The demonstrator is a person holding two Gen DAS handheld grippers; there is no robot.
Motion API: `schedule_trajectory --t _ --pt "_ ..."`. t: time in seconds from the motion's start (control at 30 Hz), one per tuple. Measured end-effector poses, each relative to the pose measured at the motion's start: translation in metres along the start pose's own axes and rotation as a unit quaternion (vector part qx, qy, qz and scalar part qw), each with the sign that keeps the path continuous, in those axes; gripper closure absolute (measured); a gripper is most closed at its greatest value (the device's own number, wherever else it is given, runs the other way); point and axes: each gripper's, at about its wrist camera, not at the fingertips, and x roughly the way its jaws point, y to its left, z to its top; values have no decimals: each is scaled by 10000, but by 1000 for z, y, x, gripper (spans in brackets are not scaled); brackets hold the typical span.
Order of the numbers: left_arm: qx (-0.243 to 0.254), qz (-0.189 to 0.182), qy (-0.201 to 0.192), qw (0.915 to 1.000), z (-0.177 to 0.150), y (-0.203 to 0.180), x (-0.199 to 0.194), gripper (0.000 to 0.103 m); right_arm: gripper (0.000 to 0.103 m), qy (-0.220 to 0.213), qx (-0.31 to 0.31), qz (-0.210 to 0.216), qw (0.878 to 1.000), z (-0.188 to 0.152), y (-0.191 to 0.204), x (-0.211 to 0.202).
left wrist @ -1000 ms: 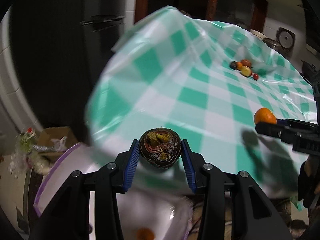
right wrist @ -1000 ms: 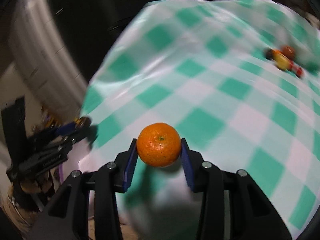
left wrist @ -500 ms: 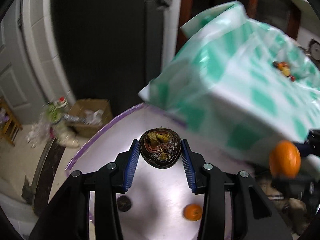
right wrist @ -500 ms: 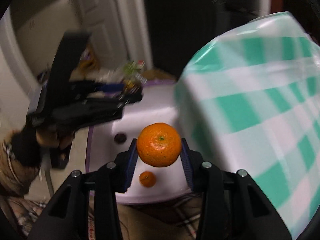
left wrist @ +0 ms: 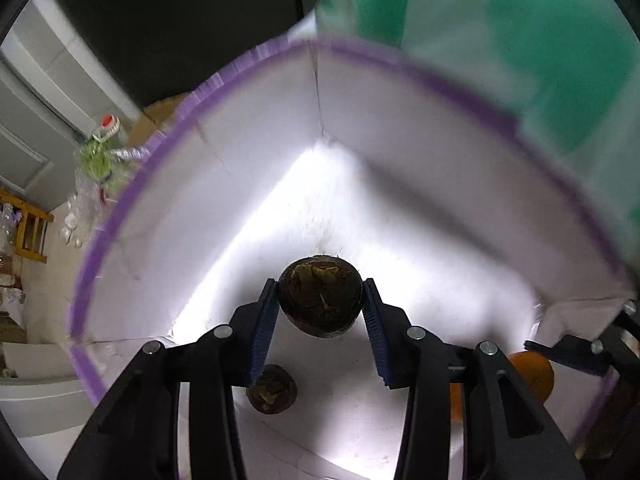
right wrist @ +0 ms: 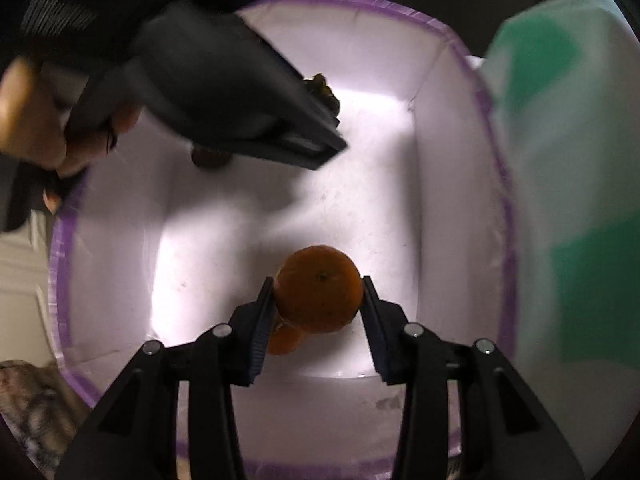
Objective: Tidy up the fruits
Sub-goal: 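Carry the mangosteen and orange into the white box with both tools, then open both tools to release the fruits into the box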
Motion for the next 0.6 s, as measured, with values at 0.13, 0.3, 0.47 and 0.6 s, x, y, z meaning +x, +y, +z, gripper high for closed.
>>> schedule_trajectory --t 0.13,0.3,0.47,0.6 --pt "146 92 337 9993 -3 -5 23 62 61 273 -372 -202 9987 15 12 18" --pt "113 86 468 9988 -5 0 31 62 61 493 -479 -225 9974 18 20 33" --pt "130 88 604 9981 -3 -1 40 62 60 454 -459 -229 9977 16 23 29" --pt "77 65 593 9982 -1 0 40 60 36 228 -429 -232 9986 14 21 17"
